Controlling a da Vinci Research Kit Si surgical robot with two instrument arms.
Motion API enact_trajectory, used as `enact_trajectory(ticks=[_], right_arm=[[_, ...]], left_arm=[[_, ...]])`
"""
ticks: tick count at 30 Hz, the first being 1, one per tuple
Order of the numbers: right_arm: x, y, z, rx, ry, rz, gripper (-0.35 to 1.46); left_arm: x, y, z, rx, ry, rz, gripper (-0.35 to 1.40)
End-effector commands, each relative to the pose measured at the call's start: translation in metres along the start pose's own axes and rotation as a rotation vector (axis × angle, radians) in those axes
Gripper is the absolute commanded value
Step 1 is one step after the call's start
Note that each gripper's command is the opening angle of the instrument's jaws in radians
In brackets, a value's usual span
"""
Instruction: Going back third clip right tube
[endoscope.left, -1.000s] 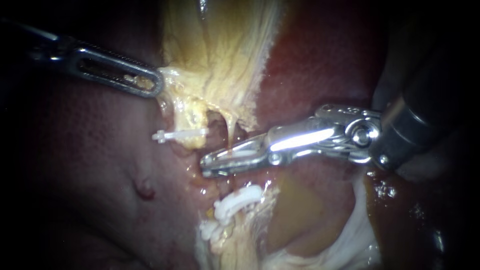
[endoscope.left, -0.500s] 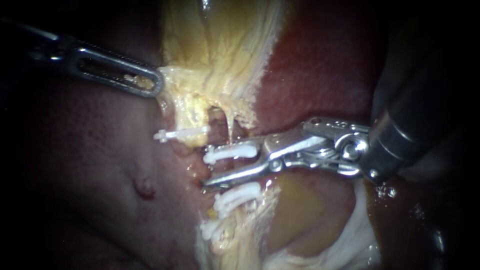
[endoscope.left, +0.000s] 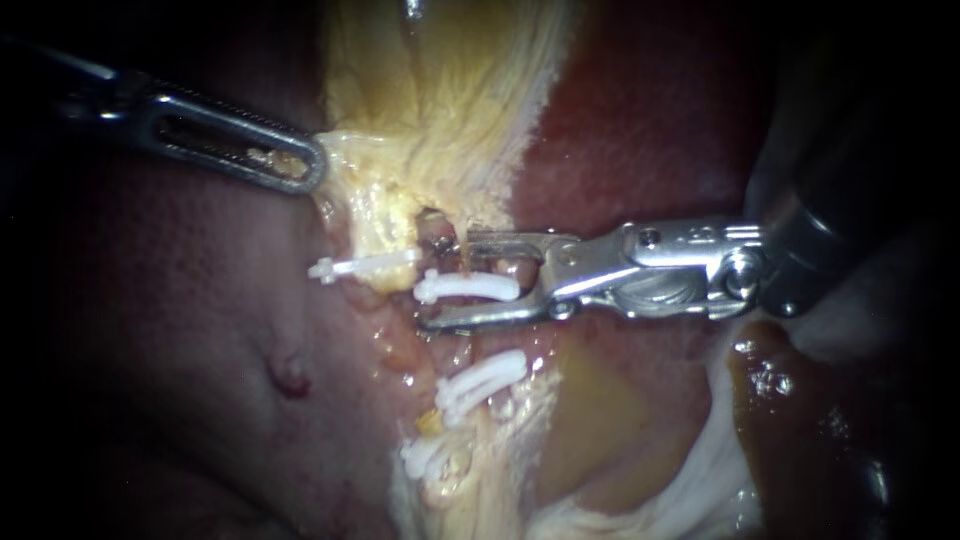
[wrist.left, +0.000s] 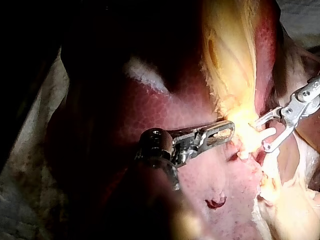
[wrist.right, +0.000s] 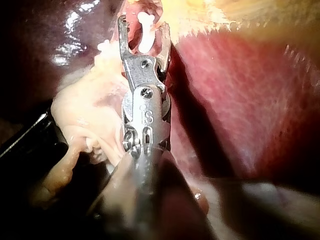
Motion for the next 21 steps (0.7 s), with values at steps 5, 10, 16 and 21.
enact_trajectory(ticks=[5,10,16,21], right_arm=[[0.0001,-0.0006,-0.0019,0.011,-0.001,-0.027,0.5],[-0.0002,-0.0011,-0.0043,0.027,-0.002,-0.07,0.5],[0.0,-0.0021,-0.0075,0.022,-0.002,-0.134,0.5],[0.0006,-0.0025,-0.0096,0.021,-0.003,-0.162,0.5]], left_arm=[[0.0,0.0,-0.0001,0.001,0.0,0.0,-0.35],[0.0,0.0,-0.0002,0.001,0.0,0.0,-0.35],[0.0,0.0,-0.0002,0.001,0.0,0.001,-0.35],[0.0,0.0,-0.0002,0.001,0.0,0.001,-0.35]])
